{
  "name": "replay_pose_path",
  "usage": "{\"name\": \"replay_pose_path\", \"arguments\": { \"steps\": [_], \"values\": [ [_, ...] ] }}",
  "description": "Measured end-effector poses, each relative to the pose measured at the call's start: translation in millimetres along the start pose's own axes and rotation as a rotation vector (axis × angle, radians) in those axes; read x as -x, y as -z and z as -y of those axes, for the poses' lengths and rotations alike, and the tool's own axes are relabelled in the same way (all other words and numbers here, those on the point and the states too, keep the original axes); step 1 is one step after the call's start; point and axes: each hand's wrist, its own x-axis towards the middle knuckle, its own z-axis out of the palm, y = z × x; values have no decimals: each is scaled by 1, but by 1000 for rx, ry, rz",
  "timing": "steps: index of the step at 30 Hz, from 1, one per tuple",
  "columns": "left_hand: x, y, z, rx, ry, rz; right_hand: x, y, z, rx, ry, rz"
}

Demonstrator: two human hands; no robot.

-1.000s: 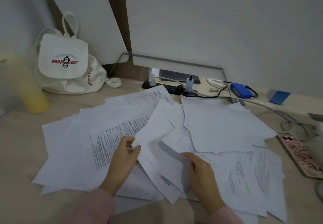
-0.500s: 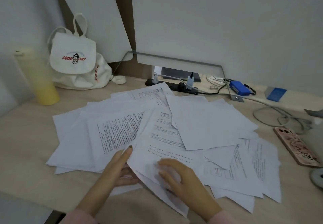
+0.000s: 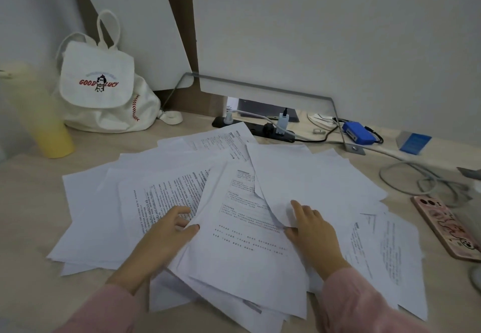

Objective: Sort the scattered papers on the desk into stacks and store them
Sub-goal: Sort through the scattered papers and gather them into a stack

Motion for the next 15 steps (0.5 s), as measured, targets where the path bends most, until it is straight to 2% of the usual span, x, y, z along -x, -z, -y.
{"name": "replay_pose_path", "arguments": {
  "steps": [3,5,9,11,13,15],
  "values": [
    [-12,-9,-6,-37,8,6,-9,-6,-13,42,52,-79],
    [-18,-17,-11,-39,-36,-31,-13,-2,-18,3,12,-20],
    [-21,-33,-22,53,-103,-87,-23,1,-17,123,27,6],
    [-22,-37,-27,66,-154,-96,-28,1,-21,109,41,-62],
    [-20,-41,-33,110,-172,-83,-30,12,-20,-2,-12,-51],
    [-14,-46,-44,204,-124,0,-27,20,-20,-261,-154,-112]
  ]
}}
